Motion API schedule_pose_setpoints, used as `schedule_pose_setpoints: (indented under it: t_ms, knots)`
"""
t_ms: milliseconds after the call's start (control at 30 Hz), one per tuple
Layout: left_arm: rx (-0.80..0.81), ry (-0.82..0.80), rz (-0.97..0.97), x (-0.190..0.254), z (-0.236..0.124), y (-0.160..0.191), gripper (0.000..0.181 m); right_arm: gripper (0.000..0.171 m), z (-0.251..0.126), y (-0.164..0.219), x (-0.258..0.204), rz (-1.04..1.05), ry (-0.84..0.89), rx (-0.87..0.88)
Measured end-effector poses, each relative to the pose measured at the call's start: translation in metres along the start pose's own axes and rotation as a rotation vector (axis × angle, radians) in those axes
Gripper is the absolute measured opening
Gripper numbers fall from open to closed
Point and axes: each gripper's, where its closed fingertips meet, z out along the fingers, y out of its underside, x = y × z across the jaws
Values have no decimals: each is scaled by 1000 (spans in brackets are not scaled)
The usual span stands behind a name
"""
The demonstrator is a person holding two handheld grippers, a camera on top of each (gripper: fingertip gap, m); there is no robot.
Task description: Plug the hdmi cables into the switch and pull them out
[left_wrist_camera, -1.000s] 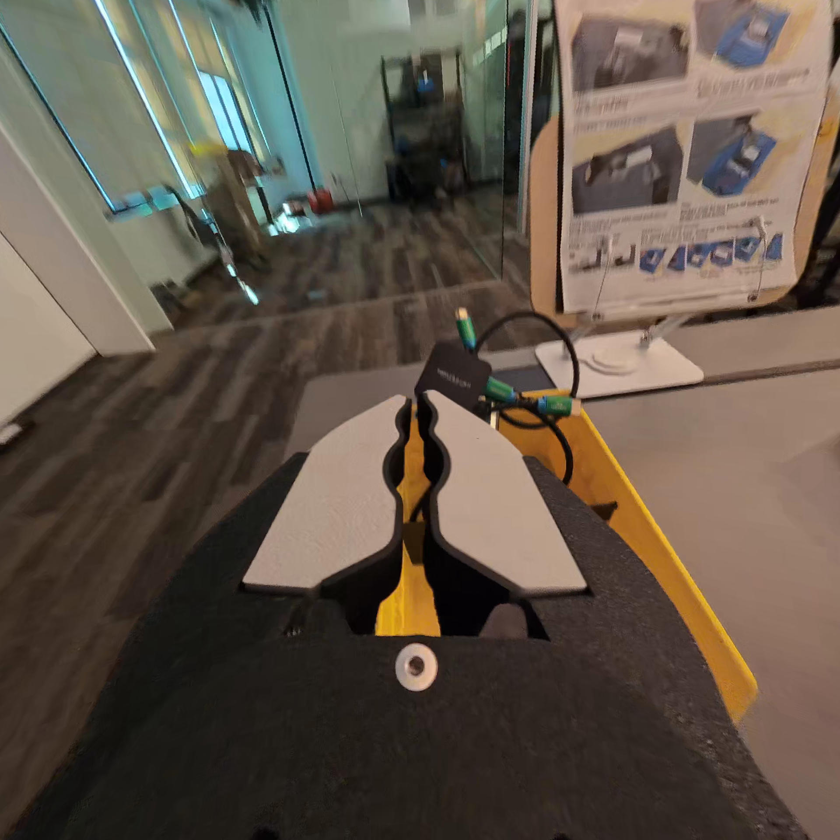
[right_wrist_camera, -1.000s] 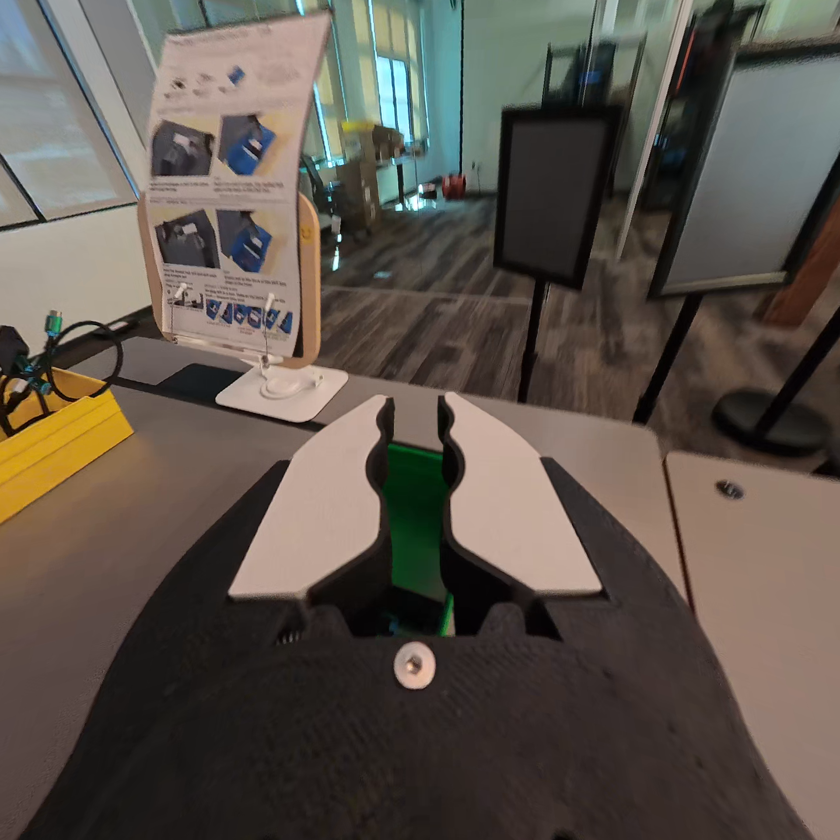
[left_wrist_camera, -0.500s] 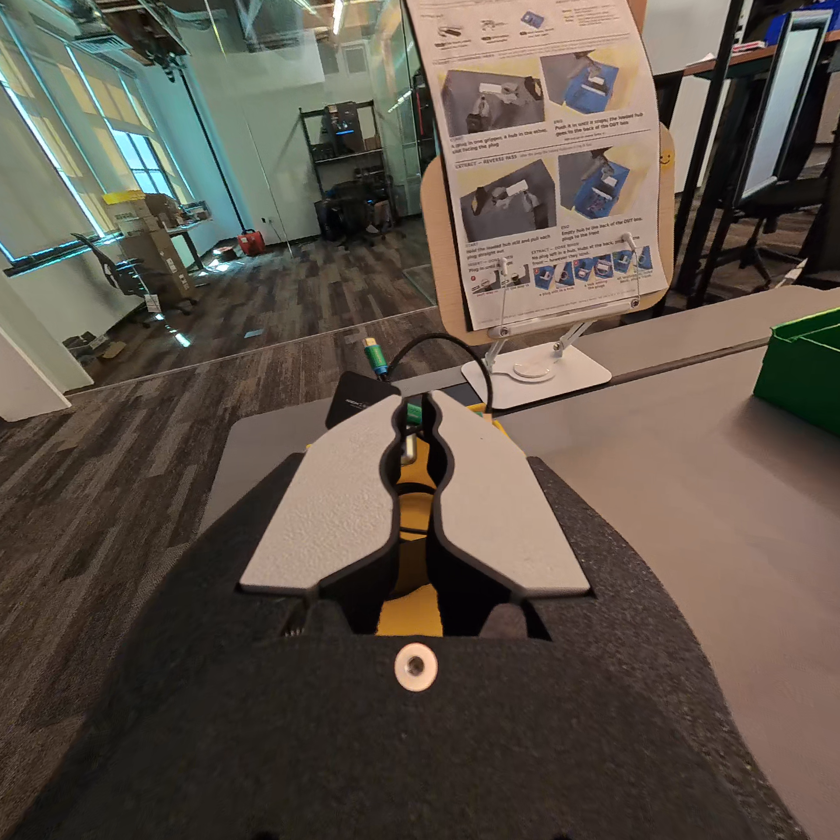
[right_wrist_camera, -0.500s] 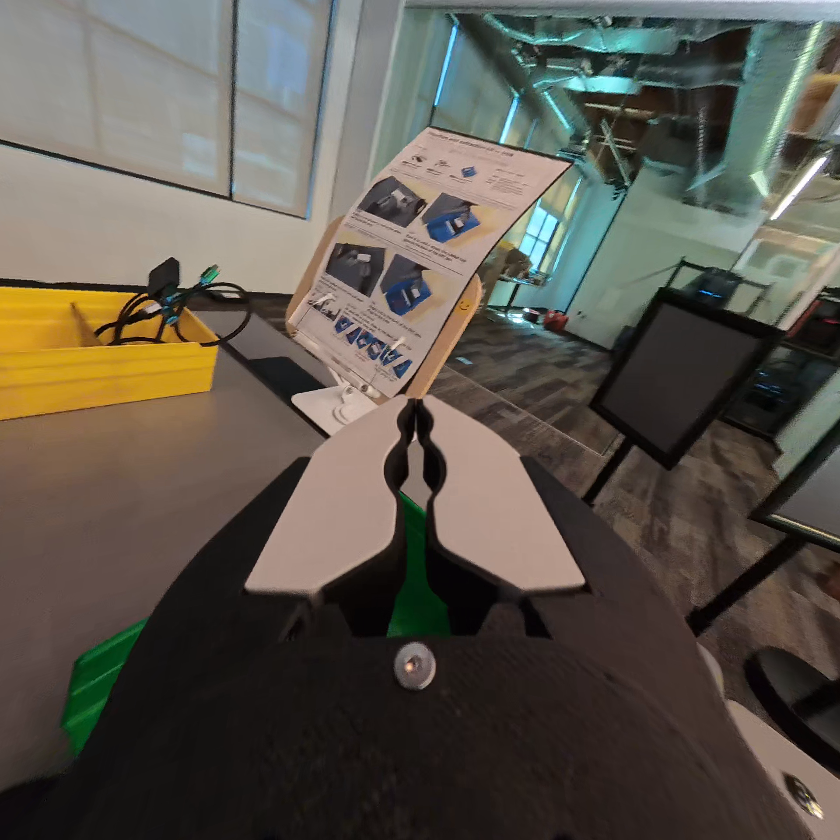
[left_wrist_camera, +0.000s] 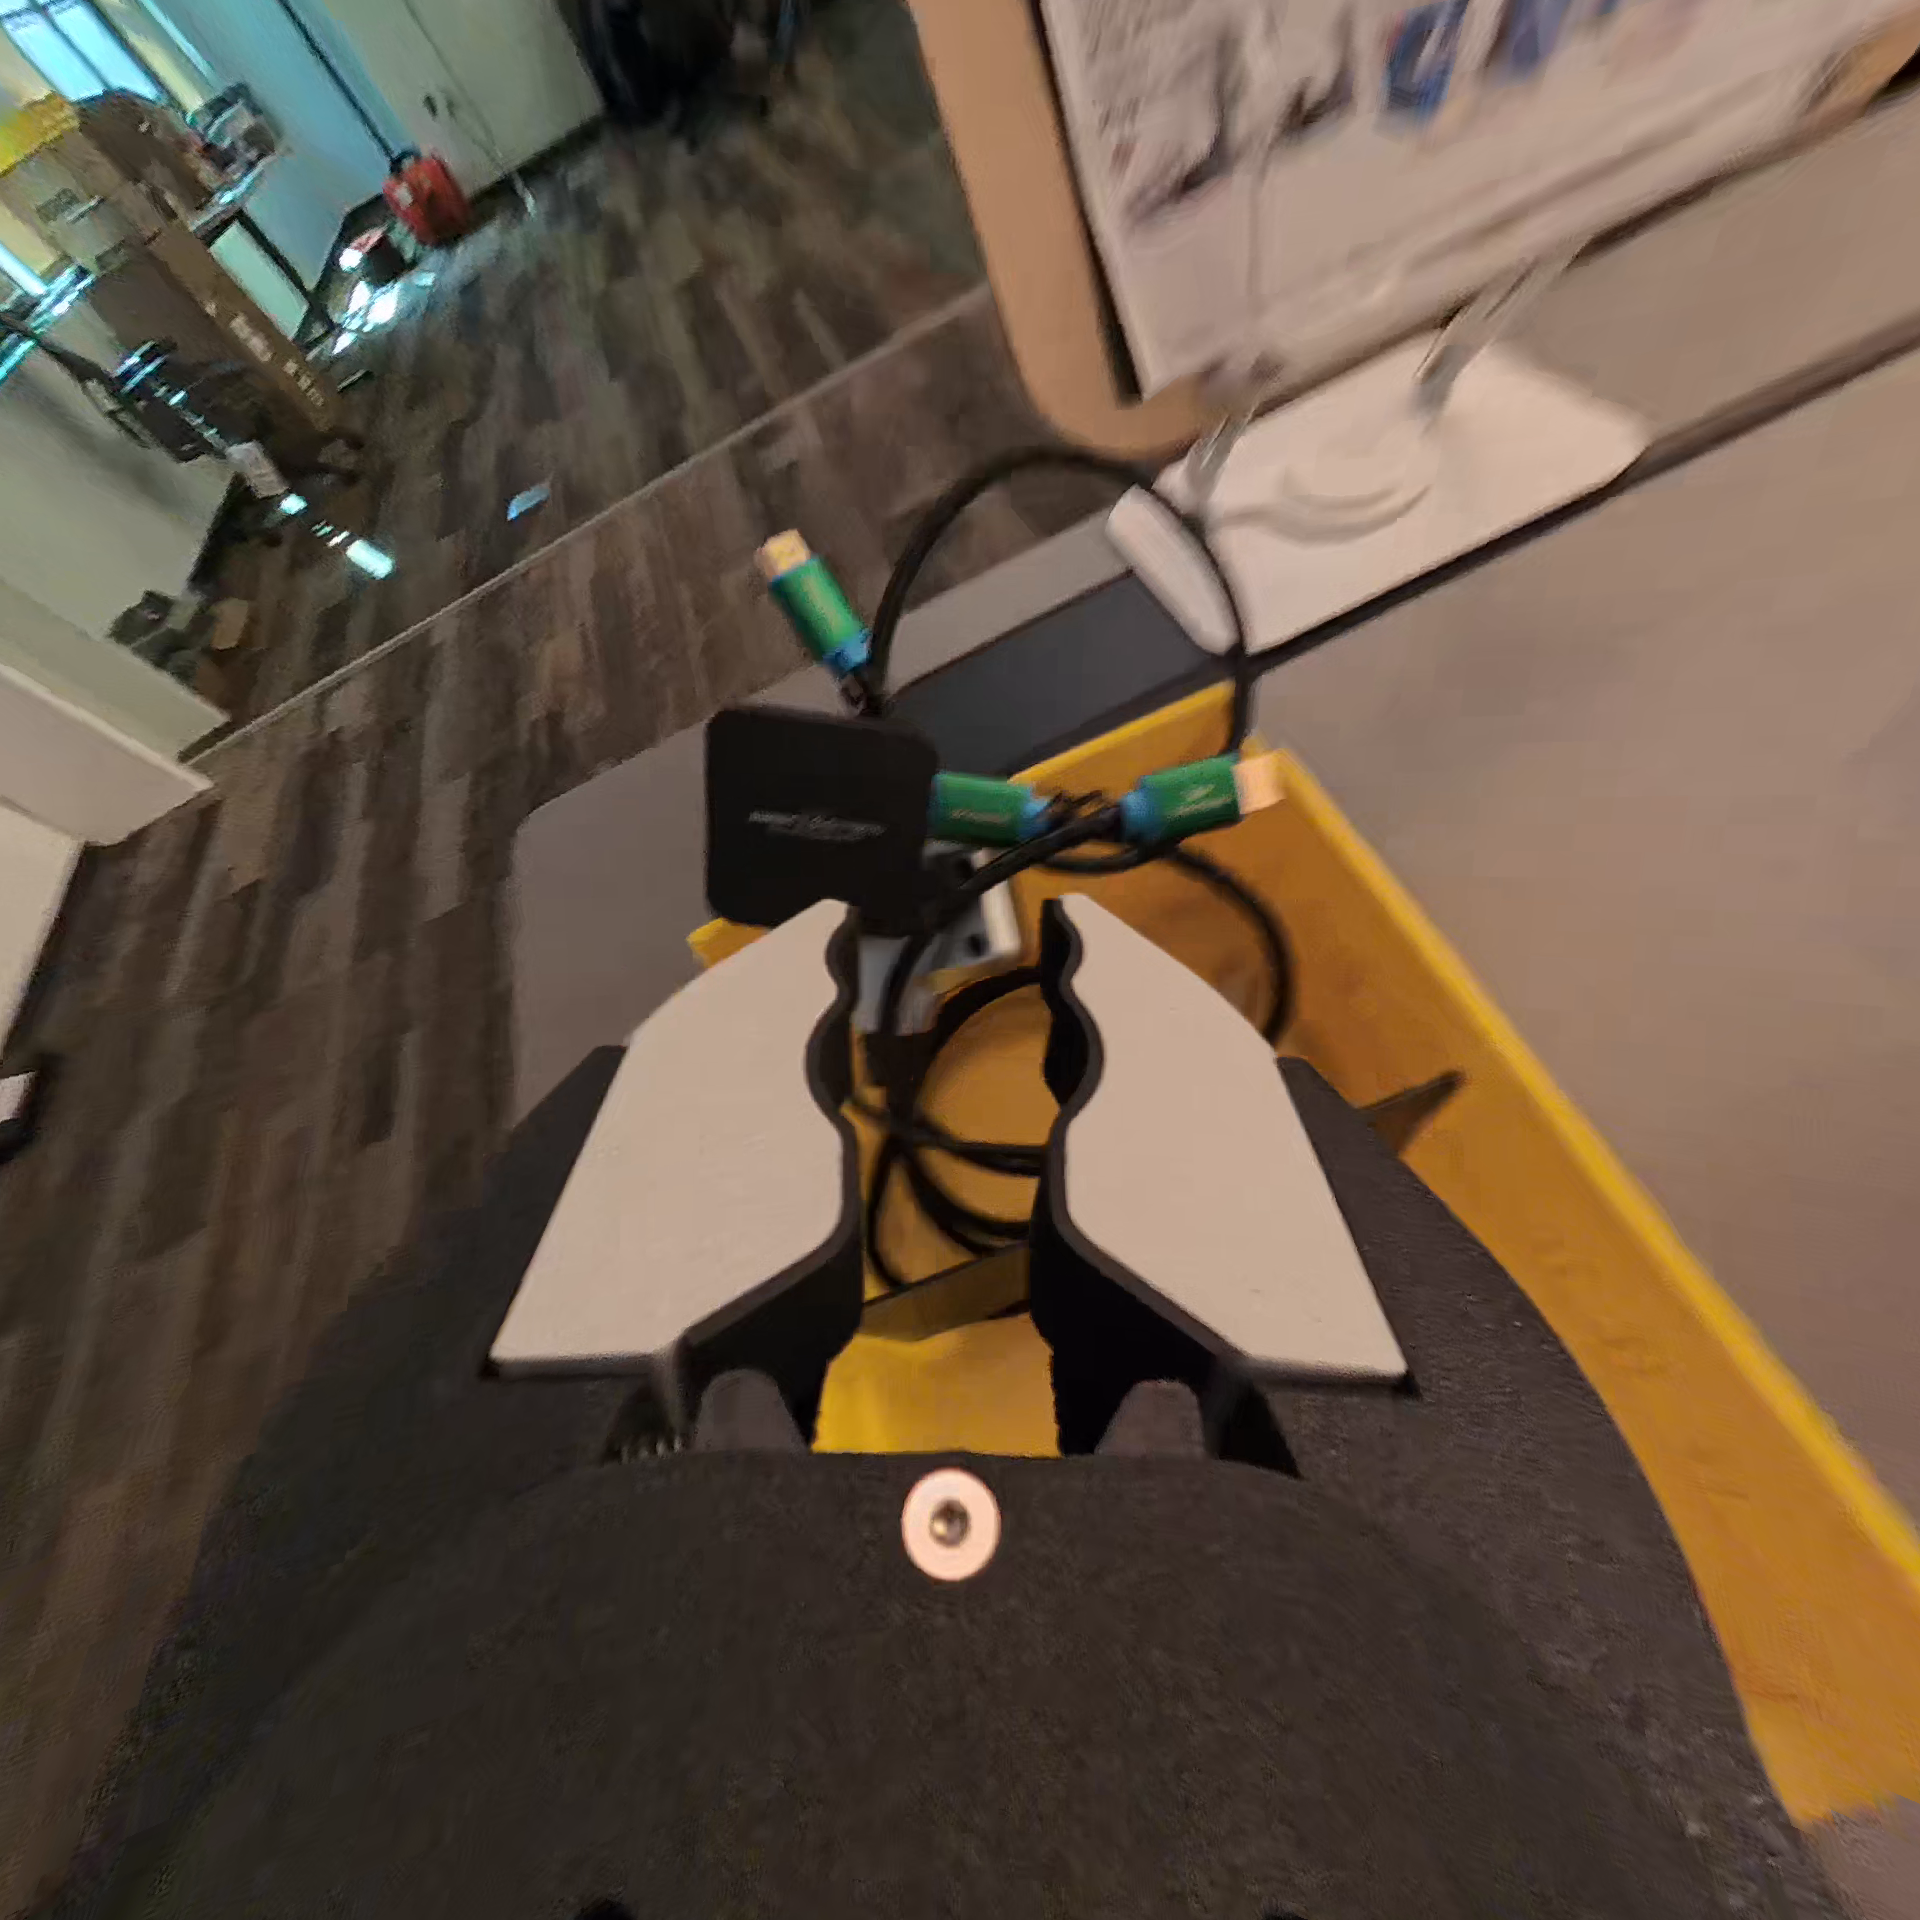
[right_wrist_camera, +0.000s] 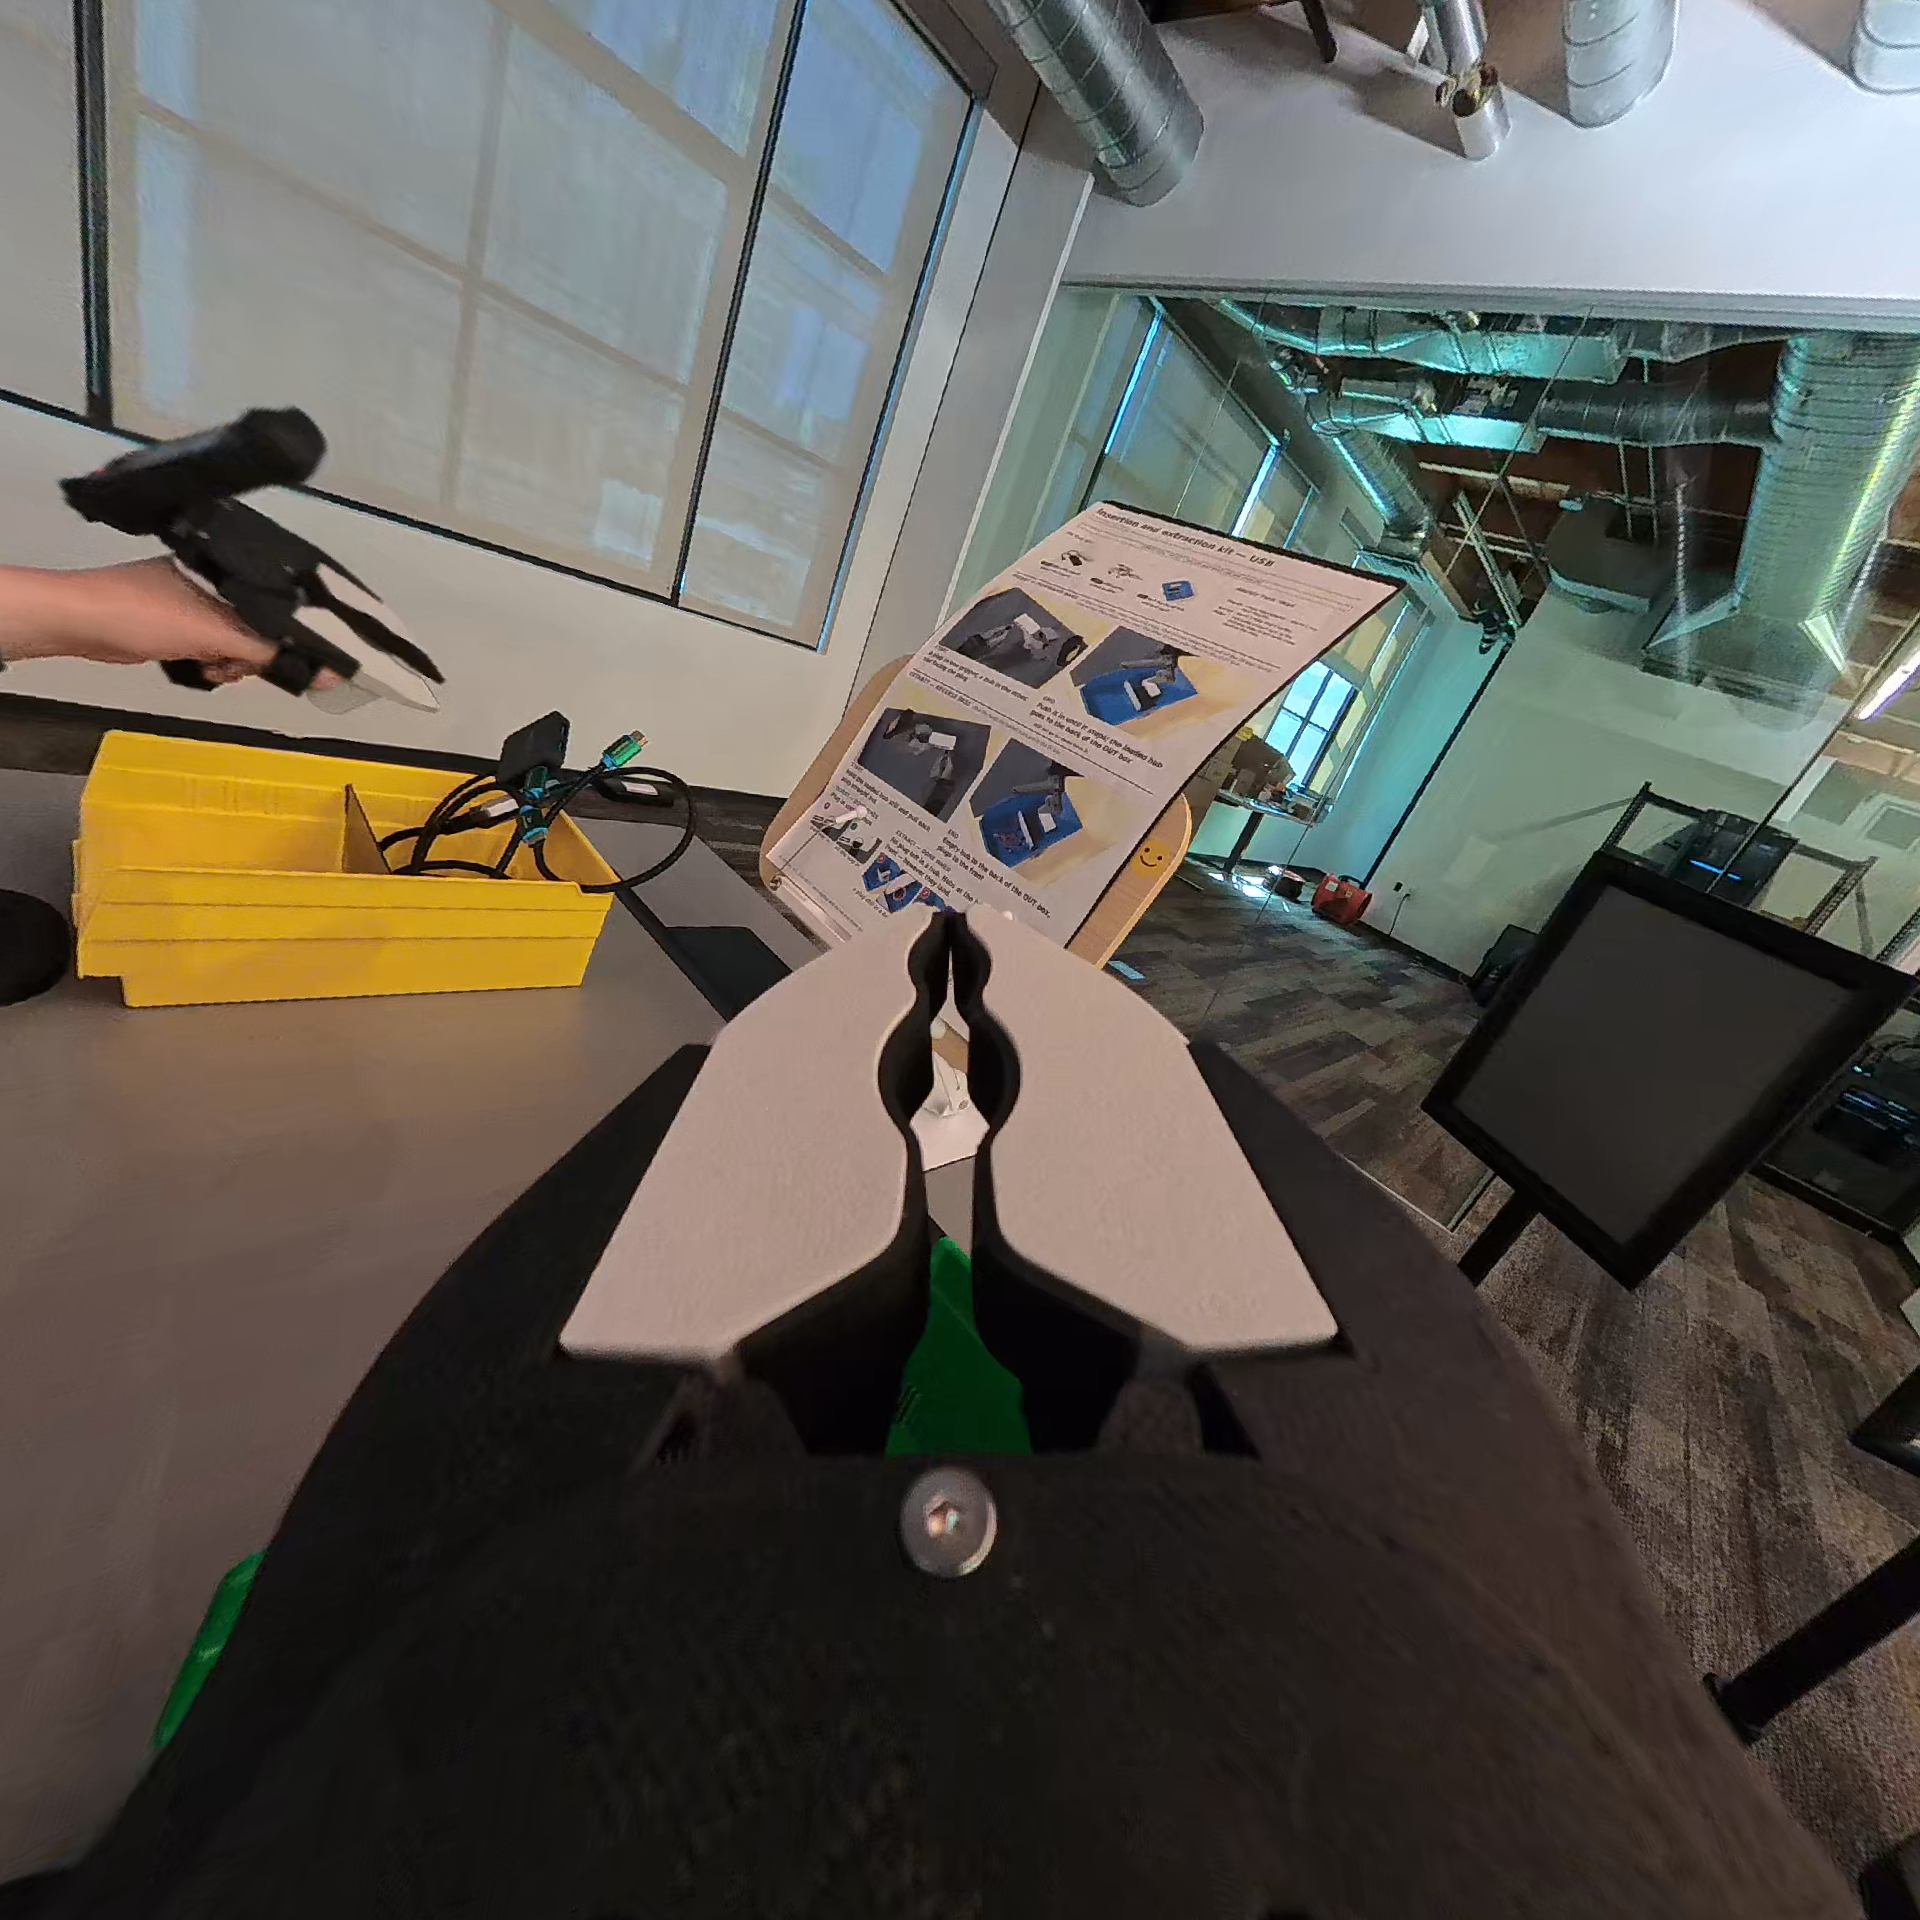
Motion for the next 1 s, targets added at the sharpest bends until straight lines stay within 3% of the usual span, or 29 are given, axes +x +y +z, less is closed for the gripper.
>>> schedule_pose_setpoints:
  t_ms: [100,167,367,533,767,867,1000]
  knots:
    - [-169,-42,150,-20,24,25,40,1,1,4,2,-7,12,-23]
    - [-221,-33,141,-31,38,37,44,1,2,9,4,-14,21,-45]
    - [-67,255,-73,-40,65,18,58,1,10,27,8,-24,37,-134]
    - [-58,559,-150,-40,78,17,60,1,22,43,0,-40,6,-211]
    - [-2,902,-265,-29,83,13,44,1,44,69,-17,-61,-77,-312]
    - [-1,1126,-282,-13,63,13,21,1,53,84,-22,-66,-102,-366]
    - [-79,1262,-240,5,47,25,19,1,59,102,-25,-89,-118,-433]
